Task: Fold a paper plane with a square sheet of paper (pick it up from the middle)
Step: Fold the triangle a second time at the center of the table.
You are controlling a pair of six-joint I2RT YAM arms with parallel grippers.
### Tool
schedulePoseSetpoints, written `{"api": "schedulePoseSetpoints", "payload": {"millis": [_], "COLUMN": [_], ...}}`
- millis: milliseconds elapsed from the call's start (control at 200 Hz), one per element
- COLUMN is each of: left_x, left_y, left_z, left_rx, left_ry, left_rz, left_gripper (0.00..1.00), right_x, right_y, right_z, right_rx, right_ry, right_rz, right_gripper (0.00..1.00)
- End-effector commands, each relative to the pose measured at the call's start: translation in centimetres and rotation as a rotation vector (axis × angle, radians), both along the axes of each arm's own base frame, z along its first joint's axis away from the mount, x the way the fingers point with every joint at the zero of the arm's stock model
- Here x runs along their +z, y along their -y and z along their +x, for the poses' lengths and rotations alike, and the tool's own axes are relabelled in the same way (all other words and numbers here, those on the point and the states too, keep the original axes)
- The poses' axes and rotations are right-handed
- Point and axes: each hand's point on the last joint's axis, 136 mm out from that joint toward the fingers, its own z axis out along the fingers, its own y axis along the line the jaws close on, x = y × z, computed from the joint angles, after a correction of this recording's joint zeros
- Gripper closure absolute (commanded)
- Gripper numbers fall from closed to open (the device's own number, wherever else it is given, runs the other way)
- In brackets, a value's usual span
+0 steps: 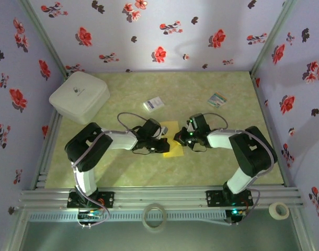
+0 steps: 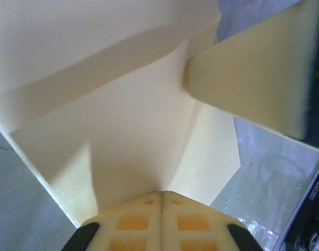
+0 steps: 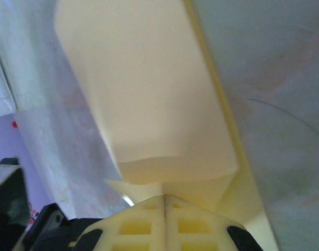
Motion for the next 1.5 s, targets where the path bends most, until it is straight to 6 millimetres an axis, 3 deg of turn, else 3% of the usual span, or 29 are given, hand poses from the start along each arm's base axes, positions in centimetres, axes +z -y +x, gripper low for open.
{"api": "schedulePoseSetpoints", "payload": {"millis": [0,170,320,410,670,1000,1175,1275,1405,1495], "left_x": [-3.6,-3.4,-3.3,-3.4,-4.0,-3.9,-3.6,-3.2,-2.8,-2.6], "left_y": [-3.2,-3.0,-3.2,-3.2,-3.3,-3.2,-3.1,-2.9,-2.6,-2.5], "left_z": [-2.1,-1.9,-2.0,-2.1,-2.5,-2.6,-2.5,-2.3,-2.1,-2.0], "left_rx": [0.023,0.022,0.023,0.020,0.006,0.003,0.003,0.003,0.002,0.001], "left_ry": [-0.091,-0.085,-0.082,-0.082,-0.102,-0.104,-0.095,-0.088,-0.080,-0.077], "left_rz": [0.151,0.145,0.143,0.144,0.144,0.134,0.127,0.119,0.109,0.107], "left_gripper": [1.00,1.00,1.00,1.00,1.00,1.00,1.00,1.00,1.00,1.00], "right_x": [1.0,-0.5,-3.6,-4.2,-2.8,-2.7,0.1,1.7,1.8,0.9], "right_y": [-1.2,-2.8,-0.2,0.9,2.2,5.2,4.9,3.7,1.2,0.5], "right_z": [-0.4,-2.3,-2.9,-2.1,0.9,3.5,4.3,3.9,2.2,1.2], "right_rx": [0.061,0.110,0.059,0.011,-0.041,-0.125,-0.112,-0.078,0.001,0.016], "right_ry": [0.032,-0.012,-0.074,-0.087,-0.050,-0.037,0.015,0.052,0.031,0.007], "right_rz": [0.003,0.042,-0.073,-0.061,-0.023,-0.028,-0.007,0.020,0.048,0.019], "right_gripper": [0.97,0.97,0.99,0.99,0.98,0.98,0.98,0.97,0.97,0.98]}}
